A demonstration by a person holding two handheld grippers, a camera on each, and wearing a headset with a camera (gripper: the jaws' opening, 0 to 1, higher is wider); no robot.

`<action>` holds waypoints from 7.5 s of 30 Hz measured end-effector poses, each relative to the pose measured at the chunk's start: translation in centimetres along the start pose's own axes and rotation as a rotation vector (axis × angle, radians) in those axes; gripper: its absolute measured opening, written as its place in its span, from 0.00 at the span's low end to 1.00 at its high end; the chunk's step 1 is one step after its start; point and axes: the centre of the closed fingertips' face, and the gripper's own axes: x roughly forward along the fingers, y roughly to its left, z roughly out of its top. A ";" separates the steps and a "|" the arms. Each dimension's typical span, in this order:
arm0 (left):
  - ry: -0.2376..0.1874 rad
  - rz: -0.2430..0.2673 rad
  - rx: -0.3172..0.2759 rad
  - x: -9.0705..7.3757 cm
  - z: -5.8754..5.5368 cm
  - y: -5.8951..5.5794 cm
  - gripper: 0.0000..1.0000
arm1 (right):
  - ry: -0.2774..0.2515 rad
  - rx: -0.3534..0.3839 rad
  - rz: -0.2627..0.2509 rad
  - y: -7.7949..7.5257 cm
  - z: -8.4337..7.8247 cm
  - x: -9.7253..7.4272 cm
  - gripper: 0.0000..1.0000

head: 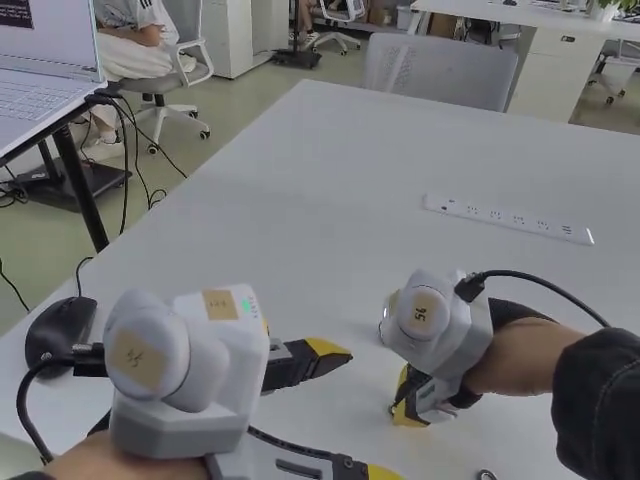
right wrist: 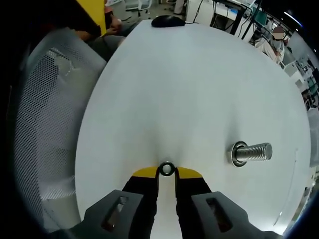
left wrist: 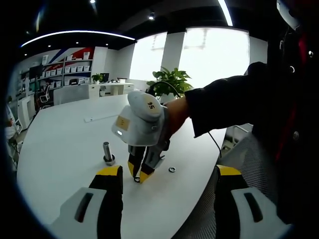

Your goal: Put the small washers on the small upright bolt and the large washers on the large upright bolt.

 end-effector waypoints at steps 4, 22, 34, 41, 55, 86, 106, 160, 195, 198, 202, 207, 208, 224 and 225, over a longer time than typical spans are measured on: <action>0.001 0.003 -0.002 0.1 0.0 0.3 0.74 | 0.008 0.003 -0.001 -0.1 -0.3 -0.1 0.14; 0.012 -0.002 0.004 0.7 -0.2 0.7 0.74 | 0.031 0.037 -0.013 -0.4 -1.9 -1.5 0.13; 0.009 -0.003 0.005 0.8 -0.2 1.0 0.74 | 0.043 0.064 -0.032 -1.0 -3.3 -4.2 0.13; 0.010 -0.009 0.004 1.1 -0.2 1.0 0.75 | 0.056 0.078 -0.045 -1.2 -4.4 -5.4 0.13; 0.012 -0.009 0.003 1.3 -0.2 1.1 0.75 | 0.063 0.105 -0.097 -2.2 -6.4 -9.0 0.13; 0.027 0.011 -0.020 1.2 -0.7 1.4 0.75 | 0.087 0.148 -0.184 -7.8 -8.8 -12.5 0.13; 0.040 0.029 -0.038 1.3 -1.2 1.8 0.74 | 0.094 0.154 -0.143 -9.0 -9.5 -10.0 0.13; 0.054 0.034 -0.053 1.4 -1.6 1.9 0.74 | 0.103 0.192 -0.091 -8.7 -10.7 -5.8 0.13; 0.059 0.035 -0.057 1.5 -1.8 1.9 0.74 | 0.064 0.242 -0.092 -8.5 -10.8 -5.4 0.25; 0.060 0.032 -0.055 1.6 -1.8 1.8 0.74 | 0.056 0.250 -0.098 -8.5 -10.9 -5.6 0.28; 0.060 0.028 -0.052 1.6 -1.8 1.7 0.74 | 0.044 0.271 -0.096 -8.2 -11.0 -5.9 0.32; 0.059 0.023 -0.051 1.7 -1.8 1.6 0.74 | 0.031 0.286 -0.102 -7.8 -11.3 -6.4 0.37; 0.059 0.022 -0.050 1.7 -1.8 1.6 0.74 | 0.029 0.287 -0.111 -7.8 -11.4 -6.6 0.37; 0.056 -0.006 -0.031 1.8 -1.4 1.2 0.74 | 0.011 0.321 -0.141 -5.0 -12.5 -8.3 0.37; 0.054 -0.007 -0.027 1.8 -1.3 1.1 0.74 | 0.009 0.324 -0.141 -4.8 -12.5 -8.3 0.37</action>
